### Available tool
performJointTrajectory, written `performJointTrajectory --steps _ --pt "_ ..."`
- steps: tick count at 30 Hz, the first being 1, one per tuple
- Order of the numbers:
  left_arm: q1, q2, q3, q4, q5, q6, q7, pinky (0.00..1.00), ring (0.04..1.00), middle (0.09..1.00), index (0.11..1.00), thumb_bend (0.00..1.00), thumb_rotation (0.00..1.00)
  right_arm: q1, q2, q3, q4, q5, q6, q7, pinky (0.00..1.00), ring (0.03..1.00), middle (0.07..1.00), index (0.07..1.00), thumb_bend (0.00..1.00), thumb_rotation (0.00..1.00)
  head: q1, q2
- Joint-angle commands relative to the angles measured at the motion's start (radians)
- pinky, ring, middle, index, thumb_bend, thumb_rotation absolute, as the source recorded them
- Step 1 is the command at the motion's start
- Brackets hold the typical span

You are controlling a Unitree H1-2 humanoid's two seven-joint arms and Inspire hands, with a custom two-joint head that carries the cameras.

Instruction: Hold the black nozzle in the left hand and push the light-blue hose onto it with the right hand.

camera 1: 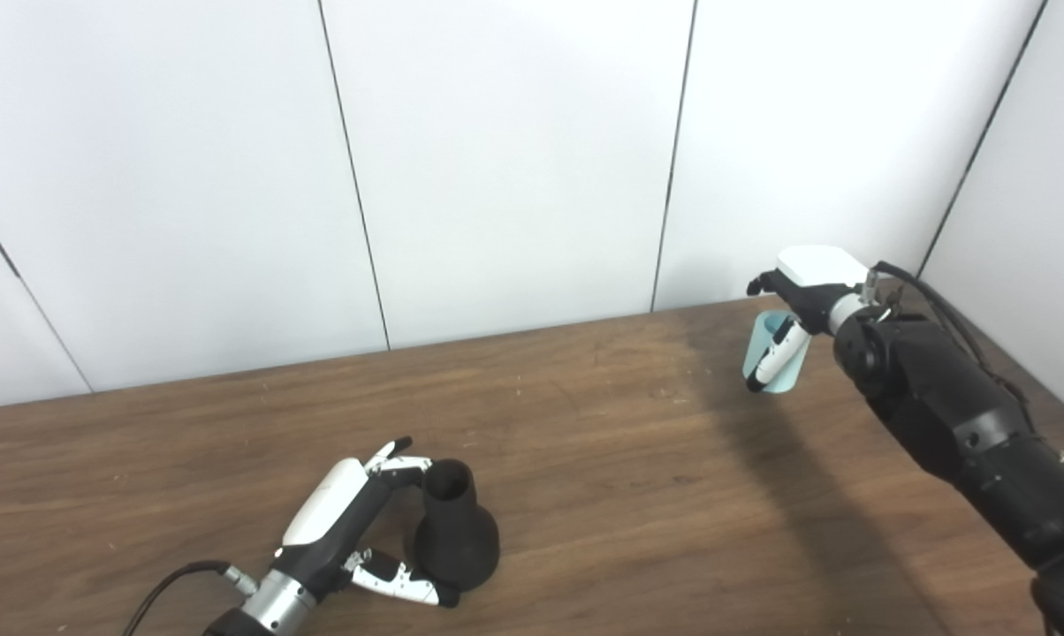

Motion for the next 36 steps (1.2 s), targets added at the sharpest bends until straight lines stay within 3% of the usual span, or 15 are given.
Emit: performJointTrajectory --steps 1,25,36 --pt "0.146 0.000 -0.037 0.091 0.037 0.018 -0.010 0.98 0.775 0.498 0.482 0.52 0.00 -0.076 -0.044 -0.011 -0.010 -0.018 -0.012 -0.020 0.60 0.803 0.839 0.802 1.00 0.29 0.003 0.003" --pt "0.149 0.007 -0.038 0.078 0.034 0.021 -0.013 0.98 0.774 0.498 0.482 0.52 0.00 -0.072 -0.047 0.002 0.039 -0.040 -0.020 -0.025 0.60 0.809 0.834 0.792 1.00 0.26 0.000 0.013" --pt "0.148 0.008 -0.038 0.081 0.033 0.022 -0.015 0.98 0.774 0.498 0.482 0.52 0.00 -0.073 -0.044 -0.013 0.044 -0.031 -0.033 -0.041 0.59 0.765 0.793 0.765 1.00 0.26 -0.002 0.014"
